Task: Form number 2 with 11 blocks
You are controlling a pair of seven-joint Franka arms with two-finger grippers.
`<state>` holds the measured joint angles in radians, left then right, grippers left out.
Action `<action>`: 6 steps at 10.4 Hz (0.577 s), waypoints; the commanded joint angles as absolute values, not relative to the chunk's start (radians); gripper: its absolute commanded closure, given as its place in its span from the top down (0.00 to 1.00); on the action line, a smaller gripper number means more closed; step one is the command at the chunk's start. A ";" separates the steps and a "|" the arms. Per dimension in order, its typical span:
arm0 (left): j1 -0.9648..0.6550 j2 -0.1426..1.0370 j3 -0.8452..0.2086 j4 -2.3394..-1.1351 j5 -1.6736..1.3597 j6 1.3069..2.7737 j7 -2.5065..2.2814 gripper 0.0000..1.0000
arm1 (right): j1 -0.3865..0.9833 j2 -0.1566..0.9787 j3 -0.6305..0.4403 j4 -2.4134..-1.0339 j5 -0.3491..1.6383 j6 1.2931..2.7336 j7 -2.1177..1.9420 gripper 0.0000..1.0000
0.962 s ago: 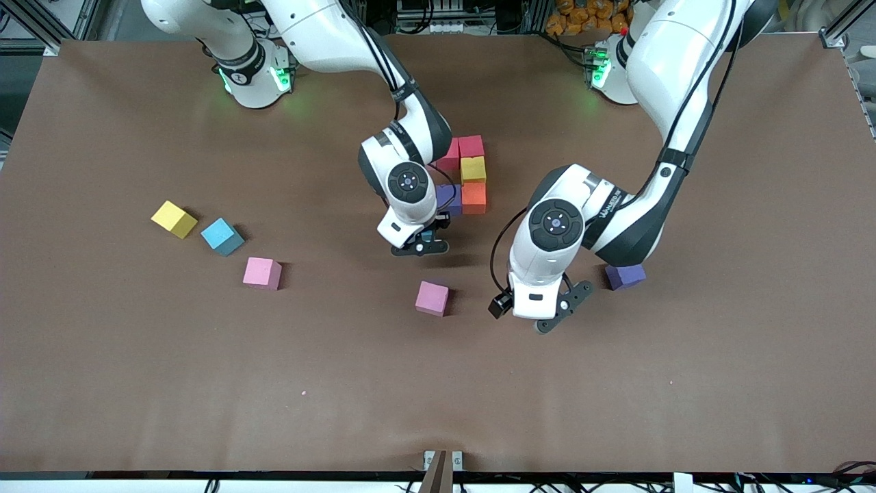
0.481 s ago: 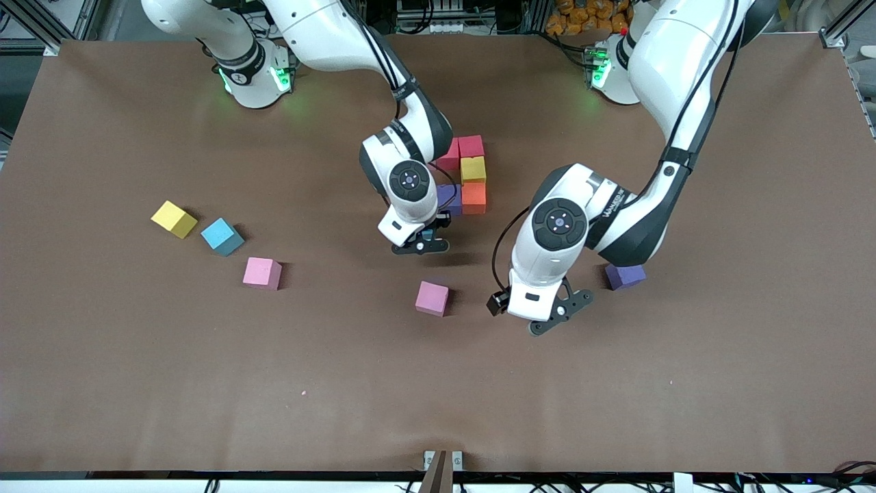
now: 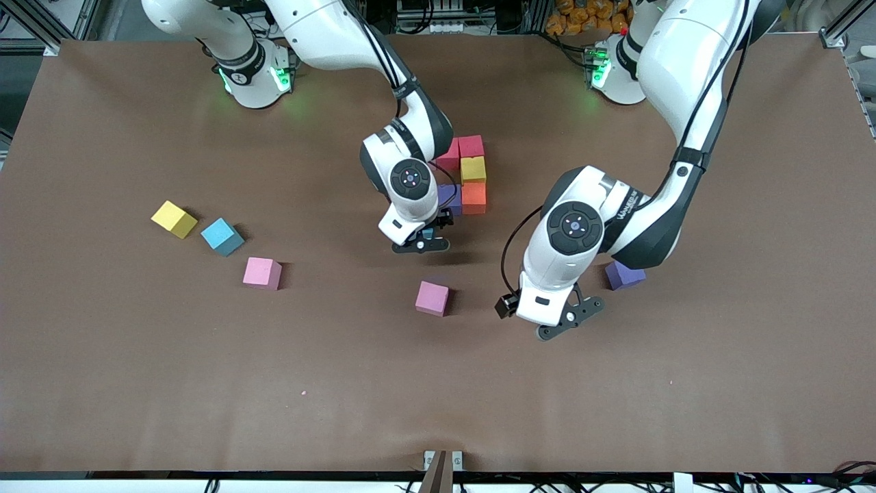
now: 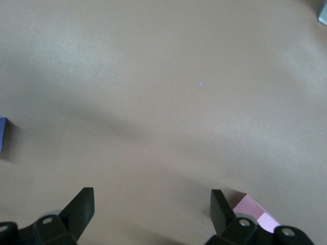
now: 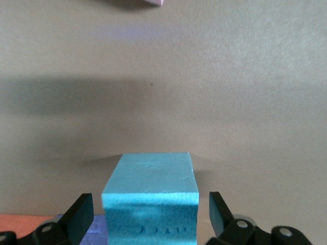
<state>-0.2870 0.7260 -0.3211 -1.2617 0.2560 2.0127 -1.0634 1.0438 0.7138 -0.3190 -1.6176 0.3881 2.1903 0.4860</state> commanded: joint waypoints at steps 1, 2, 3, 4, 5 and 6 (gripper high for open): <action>-0.290 0.721 -0.325 -1.270 0.245 2.011 -0.996 1.00 | 1.045 0.612 -0.344 -1.637 0.391 2.137 0.496 1.00; -0.294 0.732 -0.325 -1.269 0.245 2.028 -0.964 1.00 | 1.042 0.591 -0.376 -1.620 0.391 2.088 0.488 1.00; -0.299 0.742 -0.325 -1.270 0.245 2.069 -0.936 1.00 | 1.042 0.581 -0.409 -1.600 0.391 2.044 0.482 1.00; -0.305 0.753 -0.325 -1.270 0.247 2.109 -0.928 1.00 | 1.042 0.580 -0.451 -1.586 0.391 2.024 0.465 1.00; -0.322 0.765 -0.322 -1.270 0.250 2.126 -0.920 1.00 | 1.039 0.580 -0.492 -1.585 0.391 2.022 0.427 1.00; -0.331 0.778 -0.321 -1.269 0.252 2.134 -0.882 1.00 | 1.007 0.583 -0.508 -1.585 0.391 2.023 0.385 1.00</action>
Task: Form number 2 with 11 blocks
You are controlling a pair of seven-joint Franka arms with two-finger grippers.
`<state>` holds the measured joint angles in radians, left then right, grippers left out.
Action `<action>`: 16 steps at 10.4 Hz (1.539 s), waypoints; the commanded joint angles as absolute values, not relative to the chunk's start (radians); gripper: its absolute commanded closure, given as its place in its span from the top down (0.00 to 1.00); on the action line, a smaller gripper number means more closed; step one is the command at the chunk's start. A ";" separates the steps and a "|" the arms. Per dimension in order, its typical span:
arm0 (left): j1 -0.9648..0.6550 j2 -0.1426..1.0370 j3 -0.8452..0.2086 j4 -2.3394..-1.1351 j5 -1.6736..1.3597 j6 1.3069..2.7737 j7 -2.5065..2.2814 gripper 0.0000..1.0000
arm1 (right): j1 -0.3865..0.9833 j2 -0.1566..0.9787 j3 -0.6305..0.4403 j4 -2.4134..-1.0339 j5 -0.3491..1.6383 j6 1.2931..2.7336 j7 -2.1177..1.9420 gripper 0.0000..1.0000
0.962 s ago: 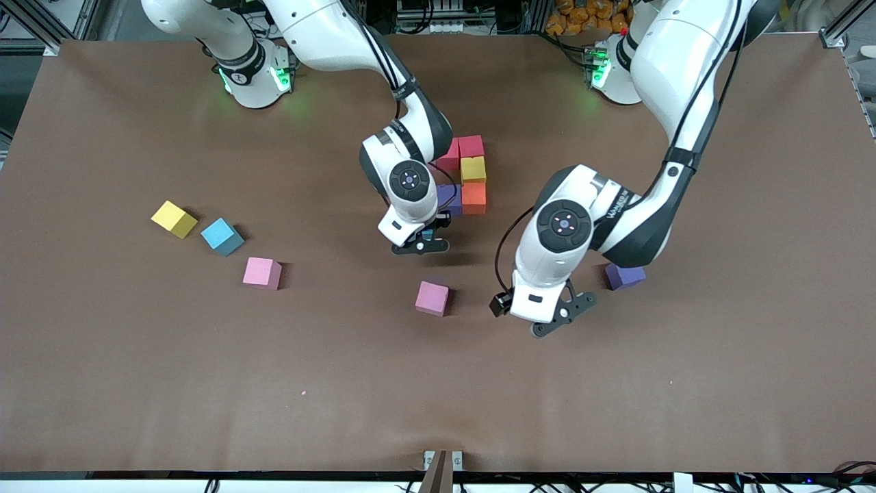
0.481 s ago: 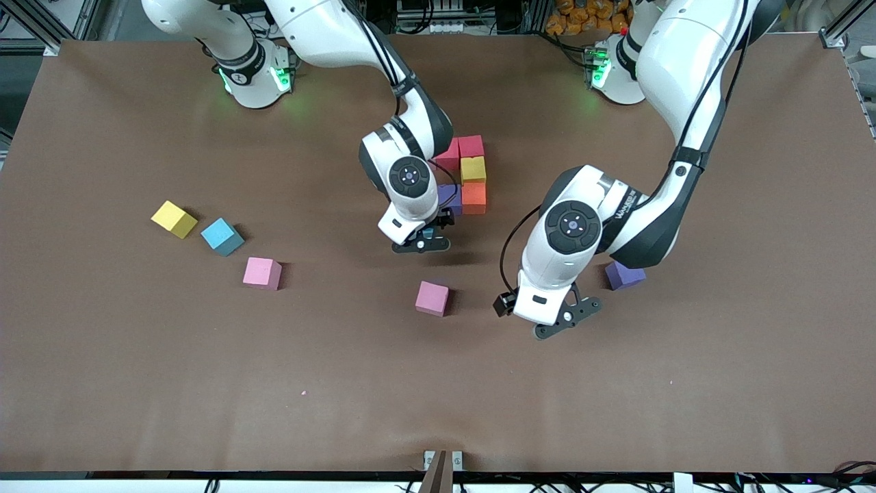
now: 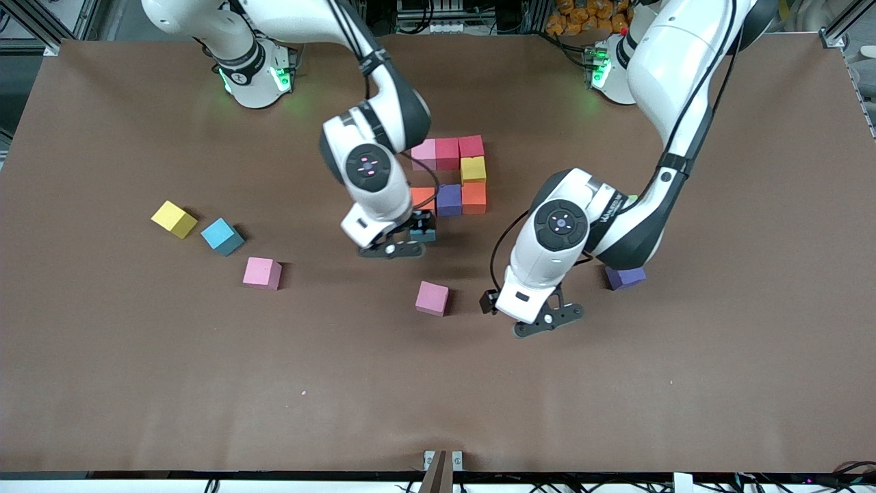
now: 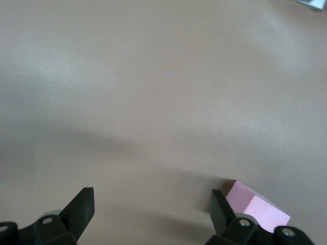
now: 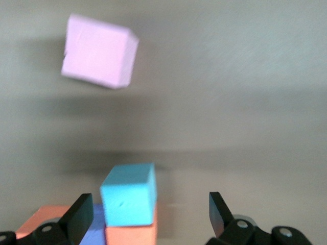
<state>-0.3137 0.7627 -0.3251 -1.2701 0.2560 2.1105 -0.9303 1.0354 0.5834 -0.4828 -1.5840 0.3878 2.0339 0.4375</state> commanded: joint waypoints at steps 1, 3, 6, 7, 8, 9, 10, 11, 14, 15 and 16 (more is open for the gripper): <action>-0.331 0.791 -0.321 -1.270 0.250 2.188 -0.830 1.00 | 0.958 0.587 -0.508 -1.585 0.397 2.025 0.352 1.00; -0.353 0.819 -0.322 -1.269 0.249 2.305 -0.822 1.00 | 0.870 0.592 -0.508 -1.598 0.396 2.019 0.251 1.00; -0.402 0.837 -0.316 -1.269 0.255 2.335 -0.764 1.00 | 0.755 0.592 -0.512 -1.660 0.390 1.997 0.085 1.00; -0.403 0.856 -0.316 -1.267 0.253 2.348 -0.726 1.00 | 0.726 0.586 -0.515 -1.673 0.390 1.996 0.040 1.00; -0.422 0.876 -0.314 -1.267 0.255 2.406 -0.704 1.00 | 0.710 0.586 -0.518 -1.678 0.390 1.999 0.006 1.00; -0.423 0.890 -0.307 -1.267 0.255 2.446 -0.703 1.00 | 0.707 0.592 -0.529 -1.680 0.387 2.000 -0.001 1.00; -0.431 0.903 -0.307 -1.263 0.255 2.459 -0.703 1.00 | 0.706 0.591 -0.529 -1.689 0.359 2.006 -0.014 1.00; -0.442 0.914 -0.302 -1.261 0.255 2.470 -0.703 1.00 | 0.706 0.586 -0.537 -1.704 0.312 2.014 -0.032 1.00; -0.504 0.949 -0.247 -1.233 0.253 2.497 -0.710 1.00 | 0.706 0.559 -0.558 -1.825 0.301 2.139 -0.127 1.00; -0.514 0.953 -0.239 -1.232 0.253 2.497 -0.709 1.00 | 0.707 0.533 -0.557 -1.900 0.301 2.236 -0.152 1.00; -0.515 0.957 -0.239 -1.230 0.253 2.502 -0.709 1.00 | 0.709 0.523 -0.557 -1.940 0.301 2.287 -0.173 1.00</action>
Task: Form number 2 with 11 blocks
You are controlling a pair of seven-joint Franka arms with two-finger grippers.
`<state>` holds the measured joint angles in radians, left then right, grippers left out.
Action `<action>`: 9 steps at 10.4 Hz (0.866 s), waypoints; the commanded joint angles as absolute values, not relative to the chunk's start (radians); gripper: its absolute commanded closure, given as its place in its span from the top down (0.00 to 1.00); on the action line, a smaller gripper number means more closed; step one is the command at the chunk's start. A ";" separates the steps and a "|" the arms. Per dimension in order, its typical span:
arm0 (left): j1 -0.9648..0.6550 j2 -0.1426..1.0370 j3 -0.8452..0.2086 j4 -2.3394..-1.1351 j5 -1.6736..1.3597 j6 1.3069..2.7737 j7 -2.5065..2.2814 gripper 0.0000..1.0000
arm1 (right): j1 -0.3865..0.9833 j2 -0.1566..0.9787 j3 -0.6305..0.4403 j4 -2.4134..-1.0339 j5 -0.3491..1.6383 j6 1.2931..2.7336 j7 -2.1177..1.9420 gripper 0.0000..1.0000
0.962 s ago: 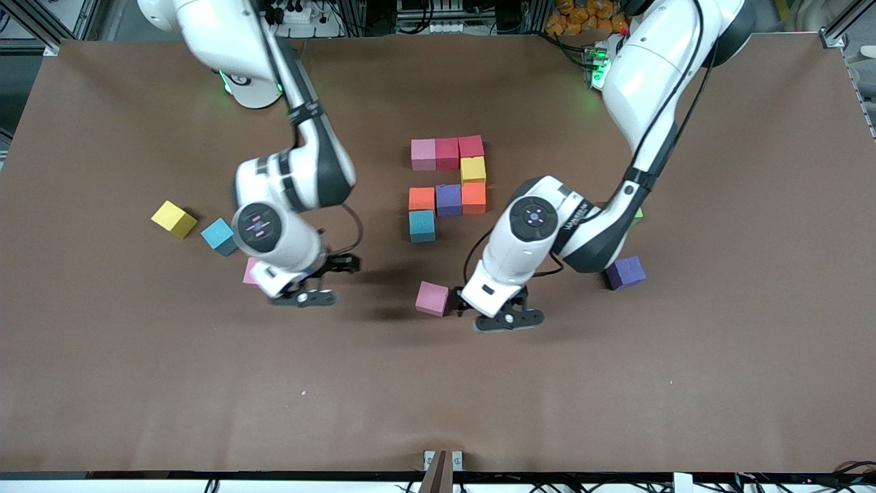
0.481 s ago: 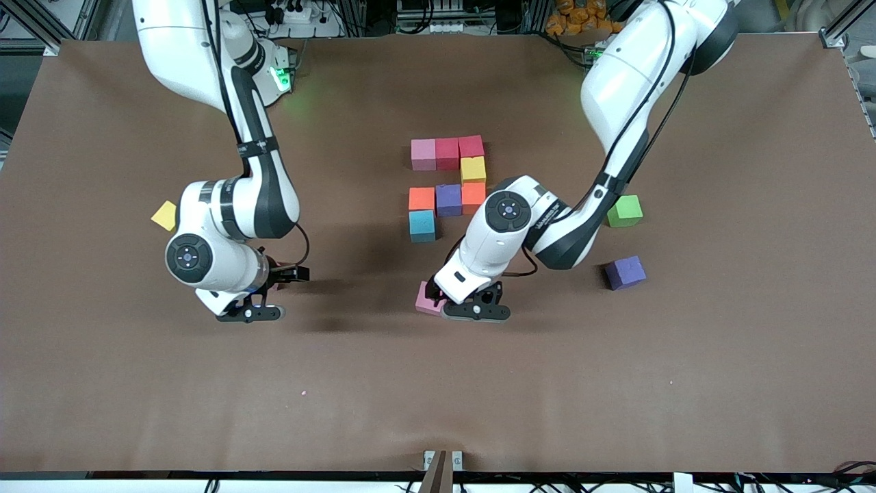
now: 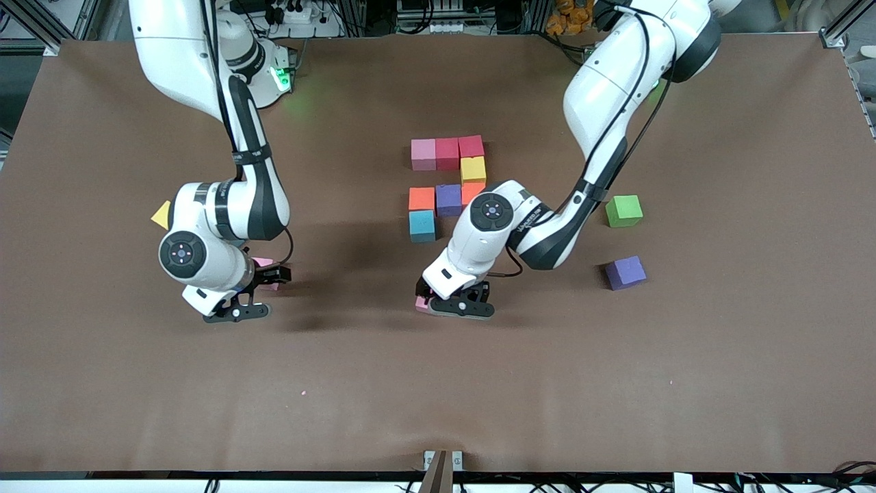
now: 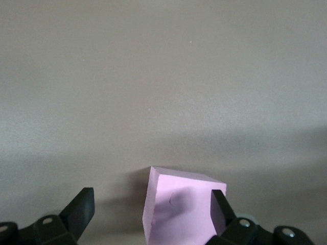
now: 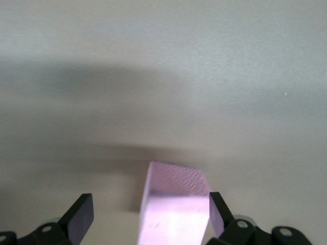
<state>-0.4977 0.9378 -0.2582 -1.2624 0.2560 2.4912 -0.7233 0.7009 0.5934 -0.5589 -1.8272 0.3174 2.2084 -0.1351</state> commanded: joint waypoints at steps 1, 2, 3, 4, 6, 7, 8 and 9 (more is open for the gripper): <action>-0.521 0.959 -0.238 -1.230 0.253 2.503 -0.706 1.00 | 0.706 0.517 -0.558 -1.947 0.301 2.286 -0.187 1.00; -0.523 0.962 -0.239 -1.227 0.253 2.508 -0.706 1.00 | 0.698 0.515 -0.558 -1.948 0.301 2.287 -0.210 1.00; -0.529 0.965 -0.239 -1.217 0.253 2.511 -0.707 1.00 | 0.678 0.515 -0.557 -1.948 0.305 2.286 -0.215 1.00; -0.535 0.972 -0.238 -1.215 0.253 2.513 -0.703 1.00 | 0.675 0.517 -0.557 -1.951 0.310 2.286 -0.215 1.00; -0.537 0.988 -0.230 -1.213 0.253 2.552 -0.686 1.00 | 0.675 0.525 -0.554 -1.974 0.395 2.293 -0.215 1.00; -0.540 0.997 -0.230 -1.213 0.253 2.569 -0.672 1.00 | 0.676 0.528 -0.554 -1.979 0.437 2.293 -0.218 1.00; -0.545 1.003 -0.223 -1.207 0.253 2.583 -0.652 1.00 | 0.676 0.529 -0.554 -1.980 0.440 2.293 -0.216 1.00; -0.545 1.012 -0.221 -1.201 0.253 2.588 -0.619 1.00 | 0.675 0.531 -0.554 -1.980 0.440 2.293 -0.218 1.00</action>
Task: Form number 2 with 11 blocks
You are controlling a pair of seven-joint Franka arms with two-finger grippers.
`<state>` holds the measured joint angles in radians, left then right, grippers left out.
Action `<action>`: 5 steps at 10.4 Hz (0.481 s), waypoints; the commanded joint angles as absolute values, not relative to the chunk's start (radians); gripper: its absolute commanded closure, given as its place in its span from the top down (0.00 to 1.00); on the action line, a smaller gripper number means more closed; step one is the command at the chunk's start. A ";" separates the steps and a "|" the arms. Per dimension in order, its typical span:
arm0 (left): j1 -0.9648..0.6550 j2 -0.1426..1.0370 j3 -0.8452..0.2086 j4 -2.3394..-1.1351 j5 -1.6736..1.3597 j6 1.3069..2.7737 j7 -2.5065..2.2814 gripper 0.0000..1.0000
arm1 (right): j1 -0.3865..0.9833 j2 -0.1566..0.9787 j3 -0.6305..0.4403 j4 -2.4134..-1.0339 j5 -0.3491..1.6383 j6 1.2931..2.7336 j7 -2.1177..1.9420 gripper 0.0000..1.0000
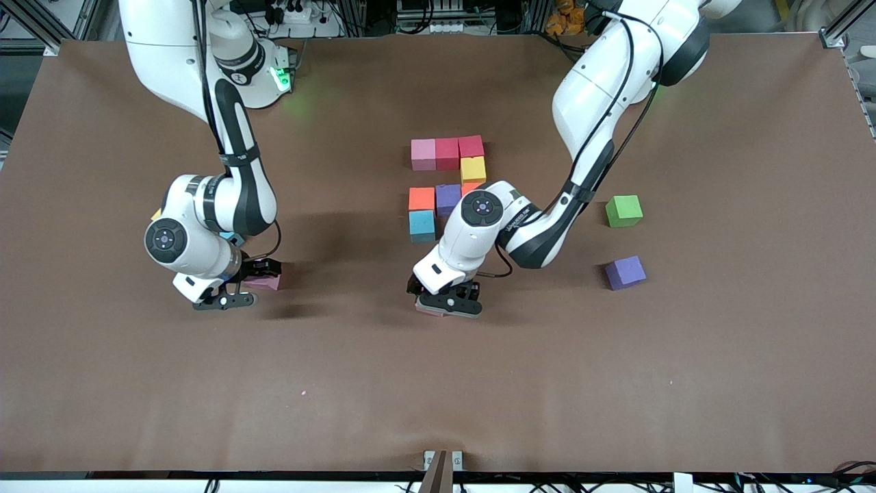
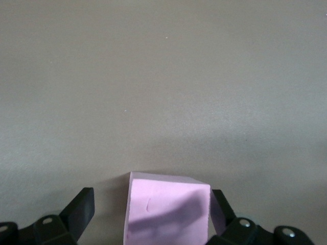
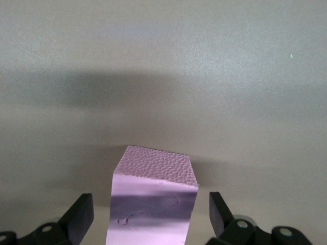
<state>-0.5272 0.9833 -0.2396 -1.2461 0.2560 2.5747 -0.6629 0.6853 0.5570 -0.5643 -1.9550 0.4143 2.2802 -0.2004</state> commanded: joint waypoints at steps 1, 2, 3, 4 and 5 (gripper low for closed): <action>-0.549 1.014 -0.221 -1.201 0.253 2.591 -0.618 1.00 | 0.675 0.532 -0.552 -1.986 0.440 2.296 -0.218 1.00; -0.551 1.012 -0.221 -1.201 0.253 2.591 -0.620 1.00 | 0.675 0.537 -0.552 -1.987 0.440 2.298 -0.224 1.00; -0.551 1.014 -0.221 -1.201 0.252 2.591 -0.623 1.00 | 0.673 0.541 -0.552 -1.987 0.440 2.301 -0.224 1.00; -0.551 1.014 -0.222 -1.201 0.249 2.591 -0.624 1.00 | 0.675 0.545 -0.552 -1.993 0.440 2.315 -0.224 1.00; -0.558 1.014 -0.222 -1.200 0.247 2.591 -0.627 1.00 | 0.675 0.545 -0.552 -1.999 0.443 2.327 -0.224 1.00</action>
